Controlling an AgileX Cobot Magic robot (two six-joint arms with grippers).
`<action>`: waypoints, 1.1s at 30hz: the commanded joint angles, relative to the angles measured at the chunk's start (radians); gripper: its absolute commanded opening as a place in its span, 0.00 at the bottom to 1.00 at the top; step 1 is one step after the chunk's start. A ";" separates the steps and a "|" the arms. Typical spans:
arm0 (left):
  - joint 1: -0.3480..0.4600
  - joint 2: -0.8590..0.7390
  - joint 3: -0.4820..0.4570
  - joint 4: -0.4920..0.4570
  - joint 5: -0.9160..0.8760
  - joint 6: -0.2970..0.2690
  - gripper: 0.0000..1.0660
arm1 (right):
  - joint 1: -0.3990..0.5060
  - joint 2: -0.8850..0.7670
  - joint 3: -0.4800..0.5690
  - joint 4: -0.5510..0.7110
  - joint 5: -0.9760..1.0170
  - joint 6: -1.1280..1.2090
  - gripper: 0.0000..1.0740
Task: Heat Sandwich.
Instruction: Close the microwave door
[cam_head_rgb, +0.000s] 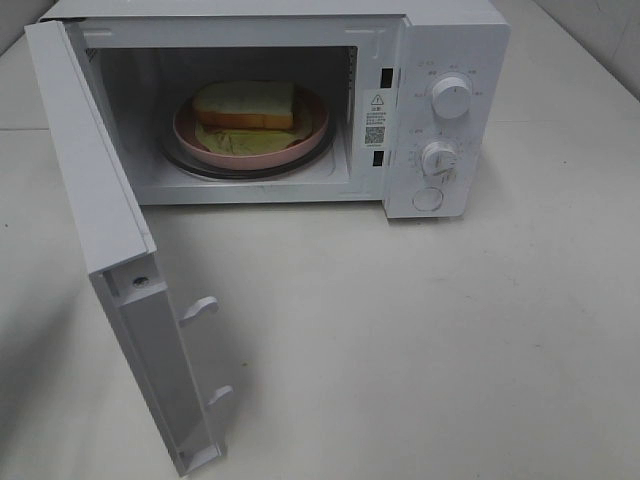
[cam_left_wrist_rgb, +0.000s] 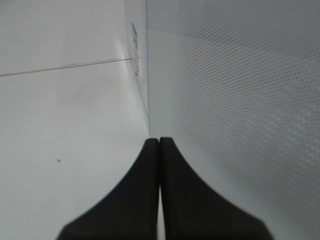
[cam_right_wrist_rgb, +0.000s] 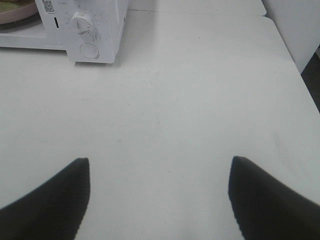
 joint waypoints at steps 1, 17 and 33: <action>0.000 0.055 -0.037 0.066 -0.081 -0.041 0.00 | -0.006 -0.028 0.004 0.000 -0.012 0.008 0.69; -0.196 0.285 -0.135 -0.021 -0.184 0.012 0.00 | -0.006 -0.028 0.004 0.000 -0.012 0.008 0.69; -0.482 0.337 -0.217 -0.318 -0.167 0.153 0.00 | -0.006 -0.028 0.004 0.000 -0.012 0.008 0.69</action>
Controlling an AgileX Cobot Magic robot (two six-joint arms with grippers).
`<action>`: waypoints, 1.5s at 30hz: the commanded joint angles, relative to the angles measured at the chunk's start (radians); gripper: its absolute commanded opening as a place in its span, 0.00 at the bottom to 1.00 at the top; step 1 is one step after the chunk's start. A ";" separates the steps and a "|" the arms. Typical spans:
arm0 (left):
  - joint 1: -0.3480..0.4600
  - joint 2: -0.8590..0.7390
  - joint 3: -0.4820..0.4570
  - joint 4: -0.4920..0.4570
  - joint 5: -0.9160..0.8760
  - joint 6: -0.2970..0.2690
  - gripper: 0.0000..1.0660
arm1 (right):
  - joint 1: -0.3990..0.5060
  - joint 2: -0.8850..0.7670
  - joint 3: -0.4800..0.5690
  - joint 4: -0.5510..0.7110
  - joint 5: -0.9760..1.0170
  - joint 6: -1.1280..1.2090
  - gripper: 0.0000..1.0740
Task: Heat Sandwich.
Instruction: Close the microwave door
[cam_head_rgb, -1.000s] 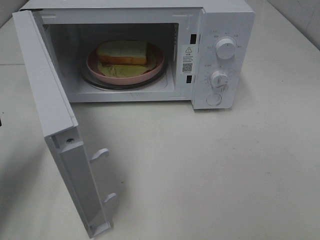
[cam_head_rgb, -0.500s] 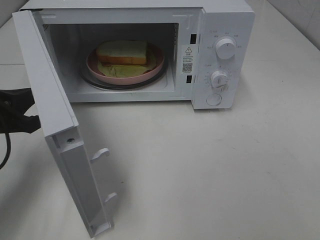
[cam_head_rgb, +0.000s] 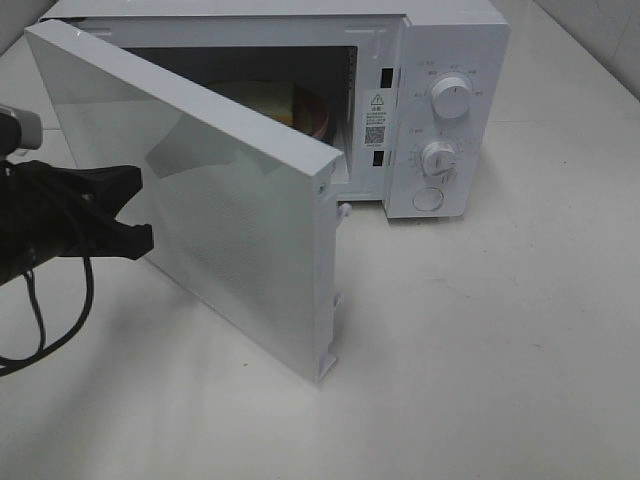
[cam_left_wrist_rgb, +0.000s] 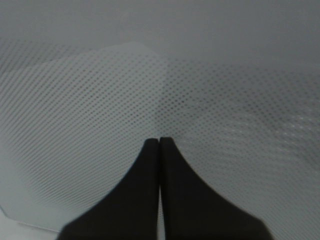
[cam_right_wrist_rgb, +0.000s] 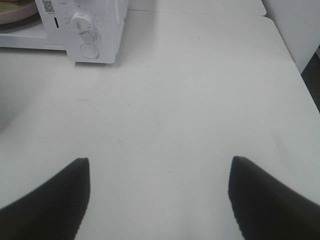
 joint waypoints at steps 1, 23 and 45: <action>-0.046 0.010 -0.029 -0.061 0.000 0.032 0.00 | -0.006 -0.028 0.004 0.000 -0.012 0.008 0.69; -0.284 0.189 -0.384 -0.262 0.154 0.093 0.00 | -0.006 -0.028 0.004 0.000 -0.012 0.008 0.69; -0.315 0.355 -0.706 -0.285 0.306 0.093 0.00 | -0.006 -0.028 0.004 0.000 -0.012 0.008 0.69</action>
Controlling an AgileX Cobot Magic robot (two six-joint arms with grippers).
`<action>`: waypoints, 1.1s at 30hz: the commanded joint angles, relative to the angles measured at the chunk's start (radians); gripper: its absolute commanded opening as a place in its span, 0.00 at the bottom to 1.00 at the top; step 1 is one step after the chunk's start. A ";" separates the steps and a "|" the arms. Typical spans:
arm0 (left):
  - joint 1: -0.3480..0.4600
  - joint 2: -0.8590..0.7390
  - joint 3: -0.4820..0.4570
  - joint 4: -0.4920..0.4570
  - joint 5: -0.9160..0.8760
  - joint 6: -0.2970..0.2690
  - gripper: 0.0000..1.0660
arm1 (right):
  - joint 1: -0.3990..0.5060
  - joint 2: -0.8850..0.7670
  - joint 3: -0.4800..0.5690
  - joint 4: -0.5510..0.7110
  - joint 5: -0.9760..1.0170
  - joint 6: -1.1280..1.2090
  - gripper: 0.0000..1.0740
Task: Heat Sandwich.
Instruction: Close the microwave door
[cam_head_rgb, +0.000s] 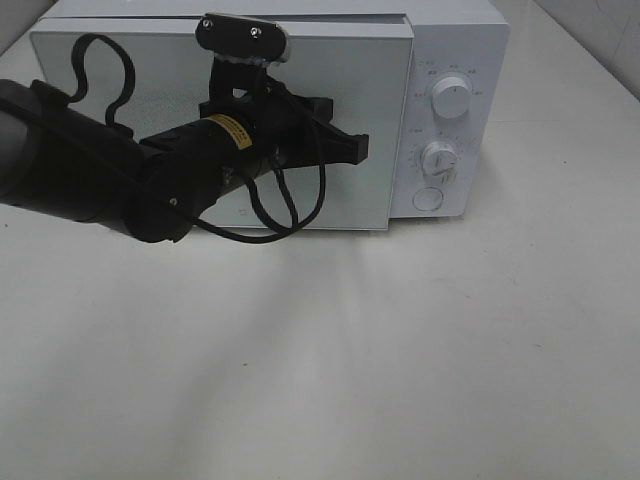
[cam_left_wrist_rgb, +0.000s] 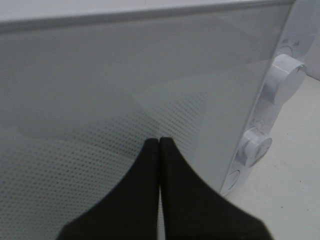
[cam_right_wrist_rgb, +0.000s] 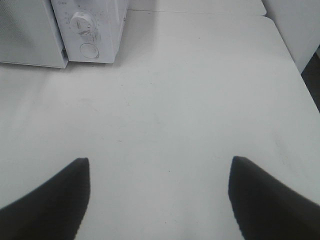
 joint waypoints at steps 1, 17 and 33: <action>-0.006 0.014 -0.038 -0.012 0.010 0.001 0.00 | -0.006 -0.028 0.004 0.000 -0.012 0.008 0.69; 0.032 0.106 -0.215 -0.099 0.092 0.082 0.00 | -0.006 -0.028 0.004 0.000 -0.012 0.008 0.69; 0.029 0.105 -0.215 -0.098 0.109 0.102 0.00 | -0.006 -0.028 0.004 0.000 -0.012 0.008 0.69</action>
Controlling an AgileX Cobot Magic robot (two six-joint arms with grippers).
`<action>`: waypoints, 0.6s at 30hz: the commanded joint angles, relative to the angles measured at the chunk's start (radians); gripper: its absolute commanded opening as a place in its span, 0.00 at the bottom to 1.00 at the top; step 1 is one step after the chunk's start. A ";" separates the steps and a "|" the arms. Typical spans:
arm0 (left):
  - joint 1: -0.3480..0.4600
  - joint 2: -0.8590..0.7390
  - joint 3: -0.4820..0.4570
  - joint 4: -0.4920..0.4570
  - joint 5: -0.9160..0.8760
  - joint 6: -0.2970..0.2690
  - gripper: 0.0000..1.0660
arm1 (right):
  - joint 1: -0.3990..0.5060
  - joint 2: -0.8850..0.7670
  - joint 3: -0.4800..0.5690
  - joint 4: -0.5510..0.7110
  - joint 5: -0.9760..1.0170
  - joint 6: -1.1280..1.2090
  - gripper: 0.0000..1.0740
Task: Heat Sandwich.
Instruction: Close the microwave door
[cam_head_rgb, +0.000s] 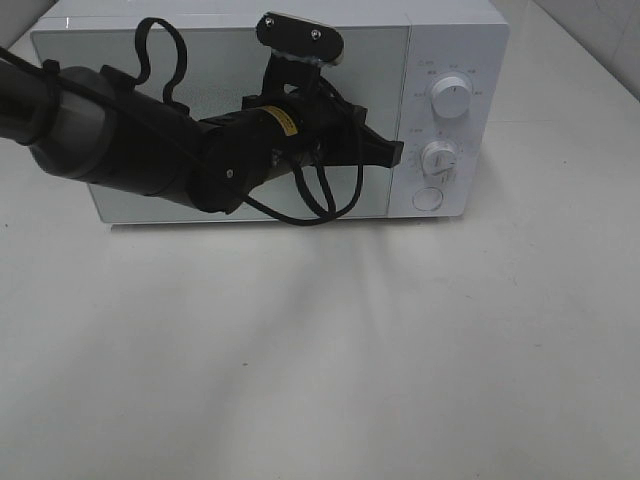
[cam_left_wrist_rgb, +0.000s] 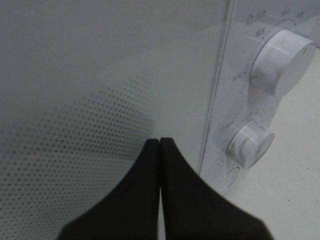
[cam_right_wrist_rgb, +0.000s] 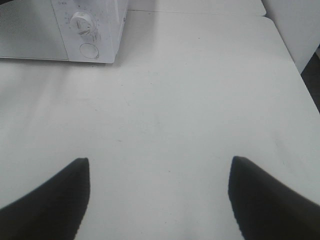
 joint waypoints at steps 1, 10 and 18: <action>0.033 -0.002 -0.019 -0.071 -0.060 -0.003 0.00 | -0.006 -0.028 0.004 0.000 -0.012 0.008 0.69; 0.032 -0.011 -0.018 -0.071 -0.054 -0.003 0.00 | -0.006 -0.028 0.004 0.000 -0.012 0.008 0.69; -0.005 -0.027 -0.014 -0.071 -0.013 -0.001 0.00 | -0.006 -0.028 0.004 0.000 -0.012 0.008 0.69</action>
